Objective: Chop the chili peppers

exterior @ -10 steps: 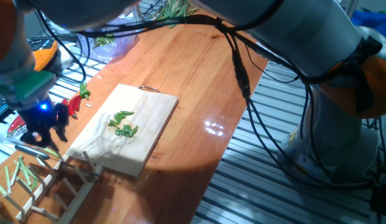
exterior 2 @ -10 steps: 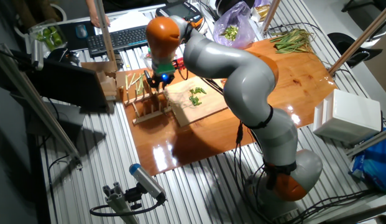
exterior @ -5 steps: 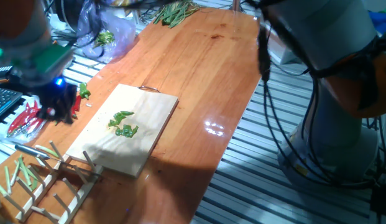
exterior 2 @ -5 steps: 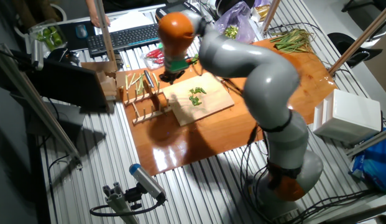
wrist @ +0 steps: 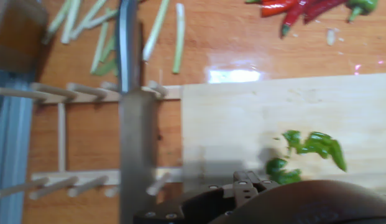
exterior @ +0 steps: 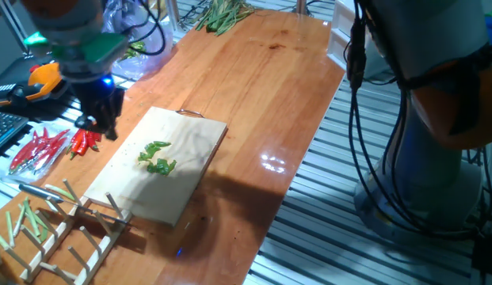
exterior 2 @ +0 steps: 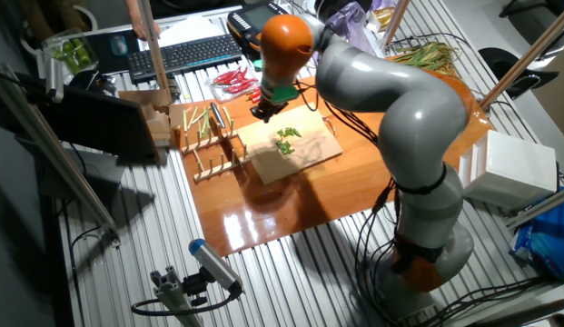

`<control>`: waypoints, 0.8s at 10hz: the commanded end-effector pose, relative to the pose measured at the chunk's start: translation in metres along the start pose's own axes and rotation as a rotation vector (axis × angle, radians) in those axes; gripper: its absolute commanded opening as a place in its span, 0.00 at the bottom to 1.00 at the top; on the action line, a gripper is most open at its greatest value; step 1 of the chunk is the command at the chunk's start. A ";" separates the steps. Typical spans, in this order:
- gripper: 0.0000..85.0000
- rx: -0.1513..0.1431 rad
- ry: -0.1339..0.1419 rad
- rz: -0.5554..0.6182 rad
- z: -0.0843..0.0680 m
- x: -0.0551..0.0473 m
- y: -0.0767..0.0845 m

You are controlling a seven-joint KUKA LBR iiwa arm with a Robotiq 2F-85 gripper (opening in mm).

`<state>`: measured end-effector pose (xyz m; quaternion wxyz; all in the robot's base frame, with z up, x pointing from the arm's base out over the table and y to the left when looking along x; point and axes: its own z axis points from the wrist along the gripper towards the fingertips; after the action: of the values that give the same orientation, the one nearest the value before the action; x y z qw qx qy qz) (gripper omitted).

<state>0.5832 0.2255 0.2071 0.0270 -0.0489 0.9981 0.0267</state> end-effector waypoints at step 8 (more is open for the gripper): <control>0.00 0.011 0.005 -0.015 -0.004 0.005 -0.002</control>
<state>0.5788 0.2234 0.2107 0.0252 -0.0564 0.9979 0.0202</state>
